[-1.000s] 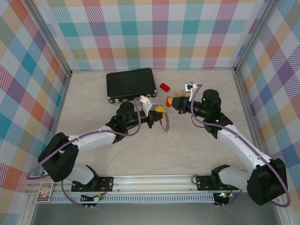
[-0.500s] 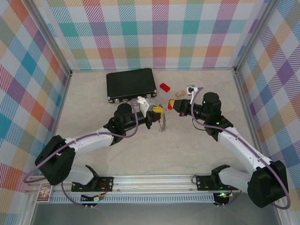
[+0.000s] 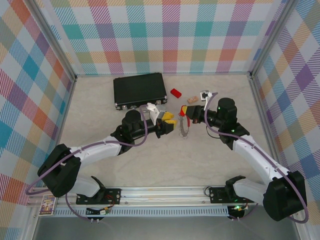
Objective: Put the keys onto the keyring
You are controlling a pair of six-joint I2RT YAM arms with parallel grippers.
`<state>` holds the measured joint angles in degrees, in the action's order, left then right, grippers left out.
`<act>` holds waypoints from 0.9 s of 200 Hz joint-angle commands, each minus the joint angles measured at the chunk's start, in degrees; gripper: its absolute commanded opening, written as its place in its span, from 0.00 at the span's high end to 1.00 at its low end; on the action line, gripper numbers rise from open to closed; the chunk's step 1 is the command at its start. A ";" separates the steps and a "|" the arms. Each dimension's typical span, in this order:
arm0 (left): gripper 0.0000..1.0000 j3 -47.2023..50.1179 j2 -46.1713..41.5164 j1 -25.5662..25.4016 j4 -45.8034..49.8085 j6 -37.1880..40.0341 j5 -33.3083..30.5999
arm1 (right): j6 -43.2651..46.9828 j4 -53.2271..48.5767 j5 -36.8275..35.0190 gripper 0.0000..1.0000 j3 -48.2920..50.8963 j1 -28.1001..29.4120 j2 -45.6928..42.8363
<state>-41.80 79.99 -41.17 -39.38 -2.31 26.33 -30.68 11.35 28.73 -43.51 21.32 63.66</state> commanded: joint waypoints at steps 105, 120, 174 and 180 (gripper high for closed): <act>0.03 1.65 -4.32 1.96 0.02 -1.74 -8.01 | 1.85 -0.04 -0.69 1.00 -1.62 -0.23 0.97; 0.00 2.22 -5.28 2.25 0.44 -1.71 -9.58 | 1.59 0.45 -0.70 1.00 -1.48 -0.22 1.90; 0.00 5.45 -10.65 3.19 1.95 -1.32 -15.89 | 1.51 2.82 -1.09 1.00 -2.43 1.21 8.81; 0.00 5.75 -11.18 3.31 2.15 -1.25 -16.17 | 1.52 3.06 -1.38 1.00 -2.75 1.34 9.74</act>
<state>-37.56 71.92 -38.46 -38.17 -3.79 13.78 -29.95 11.35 27.79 -43.53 21.89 70.74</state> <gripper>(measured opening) 0.997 0.047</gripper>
